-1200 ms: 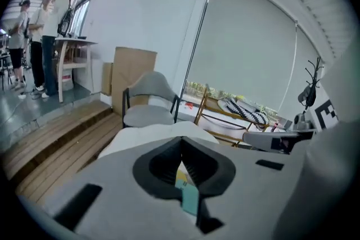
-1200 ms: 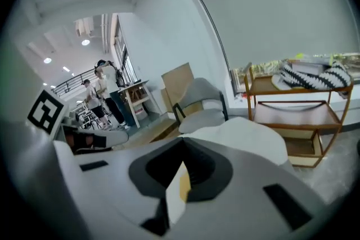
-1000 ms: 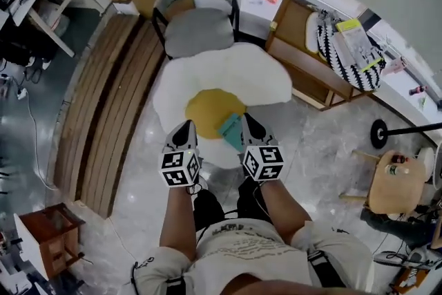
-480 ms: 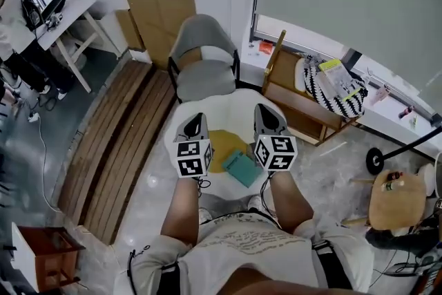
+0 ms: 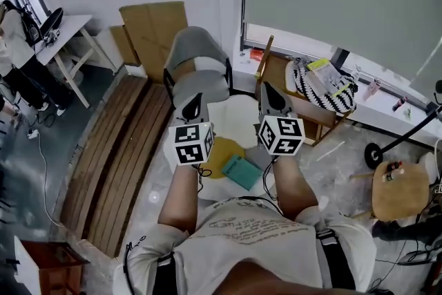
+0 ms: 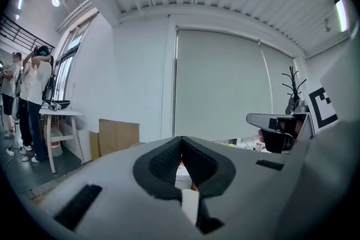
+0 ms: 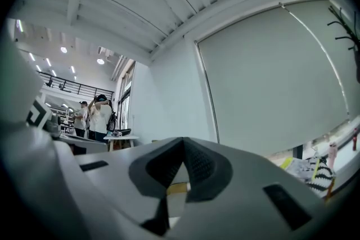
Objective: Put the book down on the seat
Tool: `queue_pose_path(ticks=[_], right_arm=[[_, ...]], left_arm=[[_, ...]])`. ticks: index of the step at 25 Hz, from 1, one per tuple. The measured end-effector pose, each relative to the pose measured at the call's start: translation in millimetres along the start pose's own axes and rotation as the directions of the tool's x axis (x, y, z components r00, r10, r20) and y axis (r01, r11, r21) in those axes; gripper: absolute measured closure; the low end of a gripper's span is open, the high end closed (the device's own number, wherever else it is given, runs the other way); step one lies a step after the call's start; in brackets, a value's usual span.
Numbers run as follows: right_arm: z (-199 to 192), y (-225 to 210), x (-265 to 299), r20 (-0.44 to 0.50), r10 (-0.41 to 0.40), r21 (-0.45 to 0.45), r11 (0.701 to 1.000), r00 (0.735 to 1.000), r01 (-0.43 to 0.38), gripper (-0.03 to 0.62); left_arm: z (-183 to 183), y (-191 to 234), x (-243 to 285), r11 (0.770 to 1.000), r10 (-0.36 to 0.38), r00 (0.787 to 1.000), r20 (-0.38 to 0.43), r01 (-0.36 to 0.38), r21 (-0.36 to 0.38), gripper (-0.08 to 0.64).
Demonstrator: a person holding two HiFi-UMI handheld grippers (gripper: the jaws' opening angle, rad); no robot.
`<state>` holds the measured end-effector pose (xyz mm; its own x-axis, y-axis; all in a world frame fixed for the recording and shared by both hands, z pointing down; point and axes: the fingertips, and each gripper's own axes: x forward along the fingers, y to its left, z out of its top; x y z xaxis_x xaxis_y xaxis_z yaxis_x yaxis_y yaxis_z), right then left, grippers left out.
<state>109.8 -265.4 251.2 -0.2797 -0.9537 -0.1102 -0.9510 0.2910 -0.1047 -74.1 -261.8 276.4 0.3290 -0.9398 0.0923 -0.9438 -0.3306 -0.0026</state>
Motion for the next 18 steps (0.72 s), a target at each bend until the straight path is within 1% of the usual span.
queue_pose_path(ticks=[5, 9, 12, 15, 18], right_arm=[[-4.8, -4.7, -11.5, -0.018, -0.013, -0.006, 1.000, 1.000, 0.013, 0.565], [-8.1, -3.6, -18.6, -0.029, -0.023, -0.004, 1.000, 0.999, 0.023, 0.565], [-10.0, -1.0, -22.8, -0.033, -0.028, -0.004, 1.000, 0.999, 0.028, 0.565], [-12.3, 0.5, -27.9, -0.040, -0.029, -0.005, 1.000, 0.999, 0.029, 0.565], [-14.6, 4.9, -31.5, -0.050, -0.024, -0.008, 1.000, 0.998, 0.024, 0.565]], left_arm=[[-7.3, -8.5, -3.0, 1.000, -0.017, 1.000, -0.019, 0.017, -0.003, 0.538], [-9.7, -6.0, -7.7, 1.000, -0.020, 0.999, -0.028, 0.021, 0.017, 0.538], [-9.0, -2.6, -12.4, 1.000, -0.017, 0.999, -0.028, 0.018, 0.015, 0.538], [-6.7, -5.3, -18.3, 0.999, -0.016, 1.000, -0.024, 0.017, 0.031, 0.538], [-7.3, -6.7, -25.6, 1.000, -0.019, 1.000, -0.019, 0.019, 0.019, 0.538]])
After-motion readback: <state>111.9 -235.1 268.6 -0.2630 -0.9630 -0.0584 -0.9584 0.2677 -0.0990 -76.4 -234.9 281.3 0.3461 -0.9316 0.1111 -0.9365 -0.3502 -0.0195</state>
